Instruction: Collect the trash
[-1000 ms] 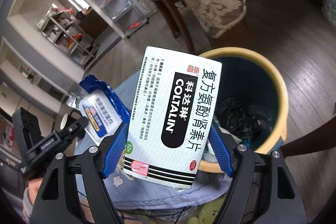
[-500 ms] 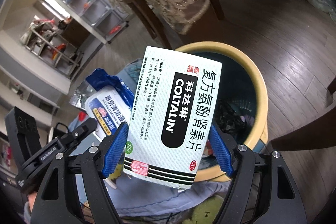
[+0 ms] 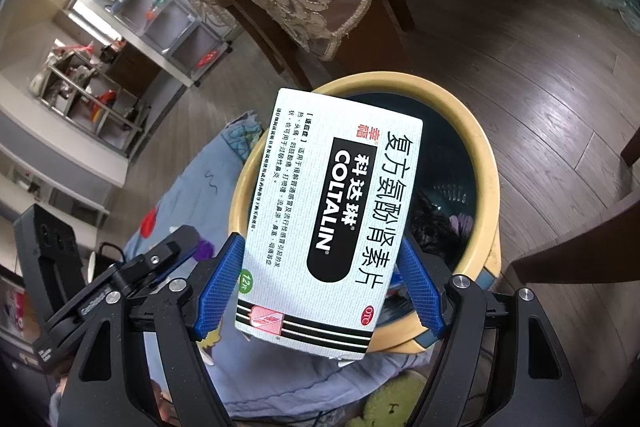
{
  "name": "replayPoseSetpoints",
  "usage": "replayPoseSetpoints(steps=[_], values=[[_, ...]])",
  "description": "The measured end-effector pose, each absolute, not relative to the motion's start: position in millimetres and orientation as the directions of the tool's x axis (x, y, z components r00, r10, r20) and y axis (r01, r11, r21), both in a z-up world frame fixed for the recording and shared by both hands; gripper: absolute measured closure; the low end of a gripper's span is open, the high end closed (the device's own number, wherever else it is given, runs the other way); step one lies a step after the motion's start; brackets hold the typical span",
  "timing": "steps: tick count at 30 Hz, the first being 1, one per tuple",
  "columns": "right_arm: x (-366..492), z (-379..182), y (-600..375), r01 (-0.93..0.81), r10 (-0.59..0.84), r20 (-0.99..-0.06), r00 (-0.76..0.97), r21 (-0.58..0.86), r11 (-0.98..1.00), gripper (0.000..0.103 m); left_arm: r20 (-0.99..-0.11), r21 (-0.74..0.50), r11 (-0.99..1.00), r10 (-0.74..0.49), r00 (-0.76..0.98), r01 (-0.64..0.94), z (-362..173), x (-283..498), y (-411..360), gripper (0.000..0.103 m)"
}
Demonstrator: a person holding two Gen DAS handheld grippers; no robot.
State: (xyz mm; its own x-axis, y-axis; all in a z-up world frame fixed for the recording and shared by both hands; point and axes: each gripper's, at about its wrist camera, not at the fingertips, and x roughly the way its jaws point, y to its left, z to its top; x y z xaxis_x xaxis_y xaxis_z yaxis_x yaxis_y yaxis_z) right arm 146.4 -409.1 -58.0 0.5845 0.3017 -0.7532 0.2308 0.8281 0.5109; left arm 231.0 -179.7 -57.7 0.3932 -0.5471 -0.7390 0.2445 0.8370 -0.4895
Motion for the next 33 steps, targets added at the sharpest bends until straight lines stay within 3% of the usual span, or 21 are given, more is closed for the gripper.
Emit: replayPoseSetpoints(steps=[6, 16, 24, 33], values=[[160, -65, -406, 0.236, 0.274, -0.775, 0.569, 0.473, 0.849, 0.026, -0.744, -0.439, 0.859, -0.512, 0.43, 0.264, -48, 228, -171, 0.052], [162, -63, -404, 0.247, 0.229, -0.796, 0.56, 0.424, 0.871, 0.023, -0.738, -0.394, 0.869, -0.493, 0.46, 0.3, -35, 221, -162, 0.044], [139, -30, -393, 0.185, 0.215, -0.761, 0.612, 0.402, 0.897, 0.022, -0.716, -0.352, 0.87, -0.488, 0.499, 0.345, -15, 209, -161, 0.032], [94, 10, -383, 0.11, 0.129, -0.727, 0.675, 0.272, 0.956, 0.018, -0.682, -0.301, 0.871, -0.481, 0.551, 0.388, 11, 186, -157, 0.016]])
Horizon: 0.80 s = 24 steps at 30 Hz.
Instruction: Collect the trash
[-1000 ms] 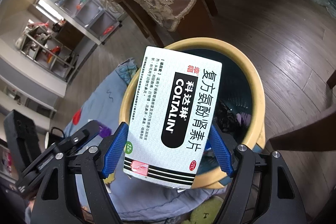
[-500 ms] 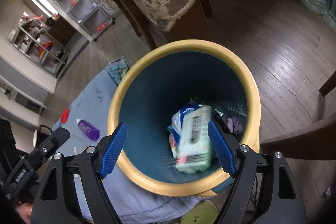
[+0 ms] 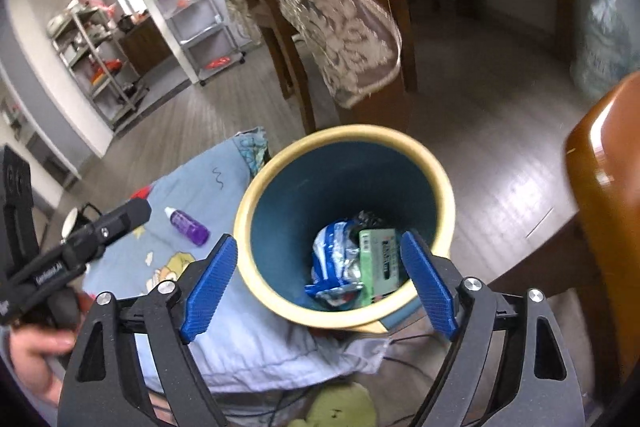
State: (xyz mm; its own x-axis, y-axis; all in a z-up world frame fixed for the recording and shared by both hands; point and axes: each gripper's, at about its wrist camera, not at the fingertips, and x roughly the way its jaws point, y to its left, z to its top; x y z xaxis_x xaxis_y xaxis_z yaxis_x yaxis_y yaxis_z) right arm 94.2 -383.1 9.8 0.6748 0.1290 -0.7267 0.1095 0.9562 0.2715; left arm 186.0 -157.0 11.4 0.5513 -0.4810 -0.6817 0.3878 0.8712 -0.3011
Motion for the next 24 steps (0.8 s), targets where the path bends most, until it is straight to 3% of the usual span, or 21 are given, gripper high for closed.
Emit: replayPoseSetpoints(steps=[6, 14, 24], values=[[64, 25, -371, 0.067, 0.068, -0.674, 0.735, 0.173, 0.983, 0.013, -0.674, -0.176, 0.888, -0.424, 0.605, 0.425, 21, 164, -163, 0.007], [28, 26, -364, 0.082, 0.026, -0.621, 0.783, 0.144, 0.986, 0.009, -0.649, -0.049, 0.869, -0.403, 0.646, 0.493, 18, 135, -167, 0.006], [18, 26, -361, 0.088, 0.014, -0.604, 0.797, 0.139, 0.986, 0.008, -0.651, -0.018, 0.875, -0.378, 0.659, 0.485, 12, 124, -167, 0.006]])
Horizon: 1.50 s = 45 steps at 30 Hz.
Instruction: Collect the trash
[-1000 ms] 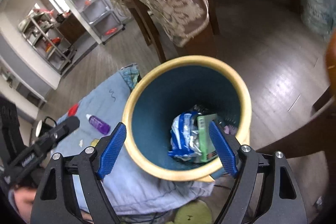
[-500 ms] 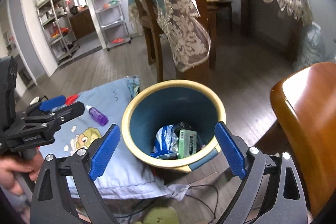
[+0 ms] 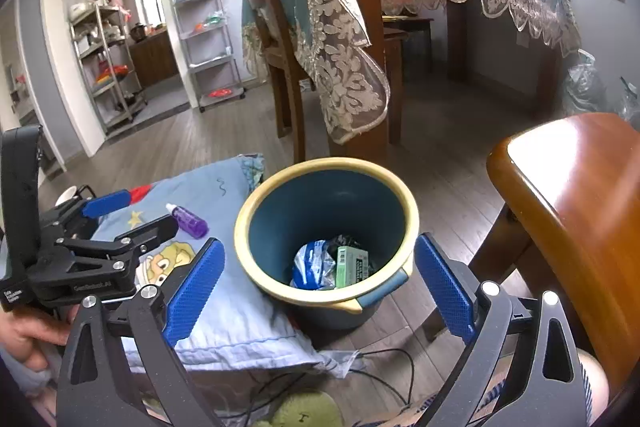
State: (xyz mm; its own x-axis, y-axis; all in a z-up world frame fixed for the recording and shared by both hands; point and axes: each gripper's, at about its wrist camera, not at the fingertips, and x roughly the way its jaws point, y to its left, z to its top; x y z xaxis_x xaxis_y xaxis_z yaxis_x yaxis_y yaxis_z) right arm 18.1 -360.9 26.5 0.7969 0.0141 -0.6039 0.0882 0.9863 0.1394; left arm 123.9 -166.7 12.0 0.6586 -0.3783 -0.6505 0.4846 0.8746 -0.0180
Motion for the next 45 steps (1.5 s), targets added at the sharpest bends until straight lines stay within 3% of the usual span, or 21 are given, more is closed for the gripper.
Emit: replayPoseSetpoints(steps=[45], values=[[19.6, 19.7, -360.9, 0.097, 0.019, -0.611, 0.791, 0.157, 0.983, 0.007, -0.645, -0.023, 0.854, -0.41, 0.645, 0.52, 10.5, 122.0, -172.5, 0.006]])
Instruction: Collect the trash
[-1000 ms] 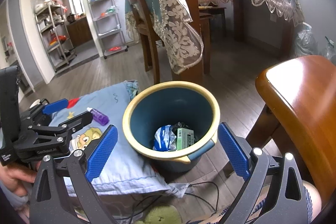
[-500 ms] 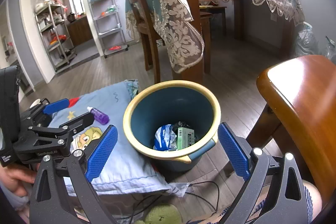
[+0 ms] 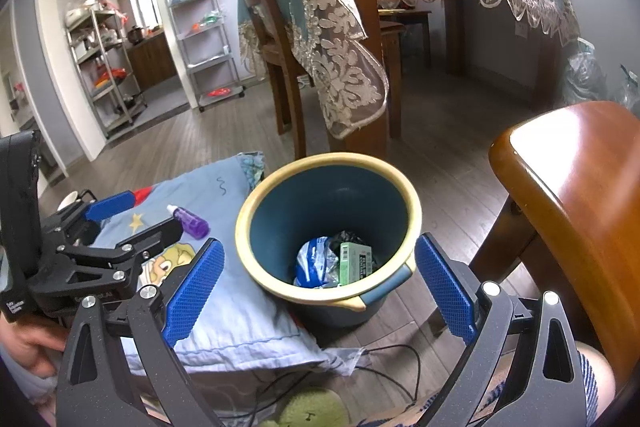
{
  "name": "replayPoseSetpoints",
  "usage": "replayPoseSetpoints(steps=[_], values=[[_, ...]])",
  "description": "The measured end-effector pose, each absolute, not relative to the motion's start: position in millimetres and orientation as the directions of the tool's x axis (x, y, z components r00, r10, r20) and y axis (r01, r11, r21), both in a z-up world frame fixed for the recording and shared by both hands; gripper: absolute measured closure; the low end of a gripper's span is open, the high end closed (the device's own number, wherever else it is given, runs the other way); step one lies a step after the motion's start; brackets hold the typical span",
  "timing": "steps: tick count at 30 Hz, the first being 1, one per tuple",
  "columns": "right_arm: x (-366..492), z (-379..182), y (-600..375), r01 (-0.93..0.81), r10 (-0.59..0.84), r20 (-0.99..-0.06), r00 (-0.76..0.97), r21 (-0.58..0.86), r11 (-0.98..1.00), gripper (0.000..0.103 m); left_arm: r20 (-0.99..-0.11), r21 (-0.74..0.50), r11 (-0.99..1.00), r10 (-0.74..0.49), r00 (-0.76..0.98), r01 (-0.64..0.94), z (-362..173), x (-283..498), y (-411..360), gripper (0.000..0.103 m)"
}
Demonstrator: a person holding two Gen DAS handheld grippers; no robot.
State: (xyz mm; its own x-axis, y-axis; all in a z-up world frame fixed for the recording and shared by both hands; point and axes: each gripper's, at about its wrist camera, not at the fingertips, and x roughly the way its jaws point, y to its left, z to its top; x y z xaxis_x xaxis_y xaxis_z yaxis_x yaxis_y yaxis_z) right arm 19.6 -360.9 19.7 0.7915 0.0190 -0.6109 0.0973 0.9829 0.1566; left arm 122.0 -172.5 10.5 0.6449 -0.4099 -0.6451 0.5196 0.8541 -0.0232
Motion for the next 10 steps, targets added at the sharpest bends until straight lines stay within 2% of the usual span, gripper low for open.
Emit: replayPoseSetpoints(steps=[10], values=[[19.8, 19.5, -360.8, 0.097, 0.02, -0.612, 0.791, 0.157, 0.983, 0.007, -0.66, -0.036, 0.86, -0.403, 0.634, 0.509, 7.4, 125.4, -171.0, 0.006]])
